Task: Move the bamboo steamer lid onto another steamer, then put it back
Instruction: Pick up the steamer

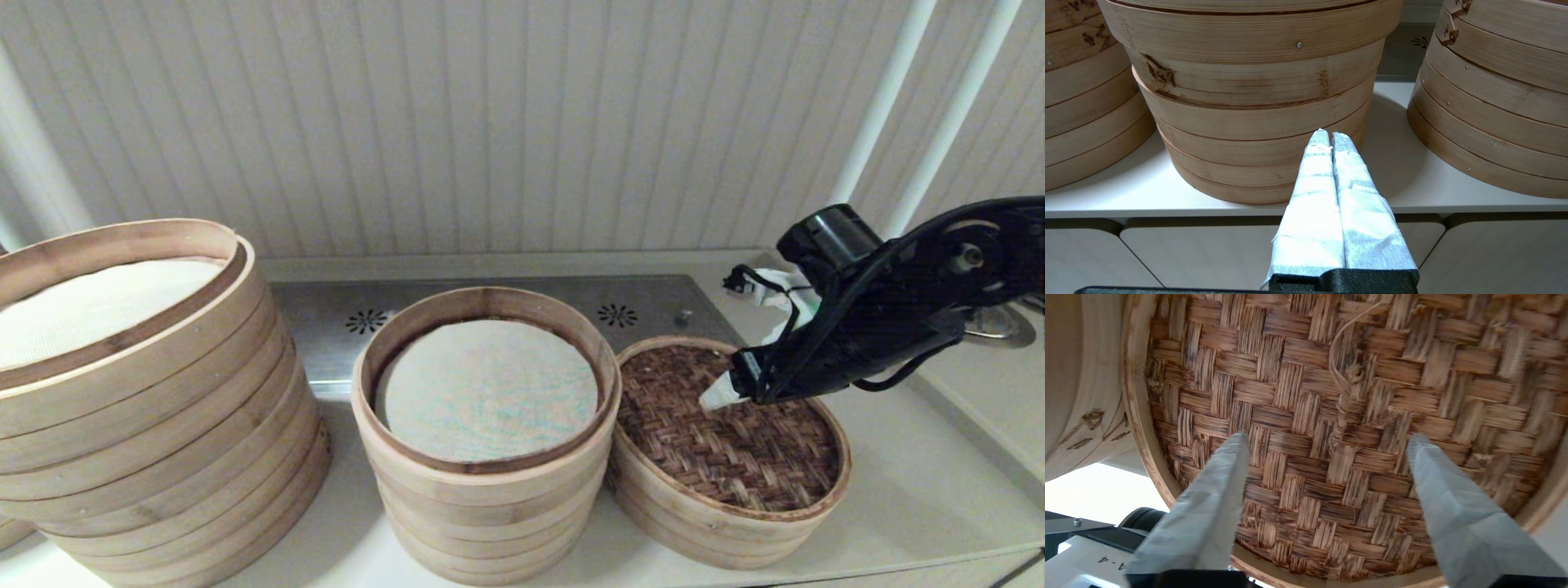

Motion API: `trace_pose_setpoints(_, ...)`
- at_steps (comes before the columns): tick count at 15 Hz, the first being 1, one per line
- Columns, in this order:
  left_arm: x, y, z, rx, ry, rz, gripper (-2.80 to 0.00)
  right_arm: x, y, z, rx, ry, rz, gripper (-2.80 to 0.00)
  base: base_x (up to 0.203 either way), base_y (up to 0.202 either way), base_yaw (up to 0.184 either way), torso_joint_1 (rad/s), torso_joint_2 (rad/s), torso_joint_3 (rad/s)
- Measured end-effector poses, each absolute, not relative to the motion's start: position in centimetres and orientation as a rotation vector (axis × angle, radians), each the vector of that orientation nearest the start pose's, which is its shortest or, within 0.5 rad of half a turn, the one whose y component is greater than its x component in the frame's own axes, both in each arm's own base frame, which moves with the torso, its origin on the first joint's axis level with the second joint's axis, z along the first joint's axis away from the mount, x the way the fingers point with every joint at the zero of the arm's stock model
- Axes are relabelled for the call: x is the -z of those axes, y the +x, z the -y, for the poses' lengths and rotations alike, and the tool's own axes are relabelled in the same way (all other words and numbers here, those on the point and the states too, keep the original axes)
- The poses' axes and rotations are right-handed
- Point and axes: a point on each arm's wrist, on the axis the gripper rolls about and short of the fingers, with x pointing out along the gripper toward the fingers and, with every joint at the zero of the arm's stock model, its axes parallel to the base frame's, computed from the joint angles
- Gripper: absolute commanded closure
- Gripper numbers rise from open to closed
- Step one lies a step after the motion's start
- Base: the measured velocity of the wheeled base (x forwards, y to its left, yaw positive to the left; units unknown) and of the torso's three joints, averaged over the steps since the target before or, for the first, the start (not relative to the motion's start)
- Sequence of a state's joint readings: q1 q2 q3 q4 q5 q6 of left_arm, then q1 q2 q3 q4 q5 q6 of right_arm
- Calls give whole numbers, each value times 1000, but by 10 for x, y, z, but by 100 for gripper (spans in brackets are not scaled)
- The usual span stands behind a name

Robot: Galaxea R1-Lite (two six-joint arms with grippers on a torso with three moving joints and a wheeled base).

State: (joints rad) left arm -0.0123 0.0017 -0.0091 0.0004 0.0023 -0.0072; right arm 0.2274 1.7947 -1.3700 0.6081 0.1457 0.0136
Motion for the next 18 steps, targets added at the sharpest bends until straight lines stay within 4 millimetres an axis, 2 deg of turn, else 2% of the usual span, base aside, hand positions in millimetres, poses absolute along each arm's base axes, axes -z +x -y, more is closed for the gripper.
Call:
trace_pose_setpoints(7, -78, -23, 0, 10, -8, 7, 0, -191, 311, -77, -327, -39, -1046, -280, 0, 0, 0, 0, 0, 0)
trace_pose_setpoints(12, -78, -23, 0, 10, -8, 7, 0, -189, 308, -86, -297, -90, -1044, -280, 0, 0, 0, 0, 0, 0)
trace_pose_setpoints(18, -78, -23, 0, 10, -8, 7, 0, -178, 314, -95, -298, -106, -922, -280, 0, 0, 0, 0, 0, 0)
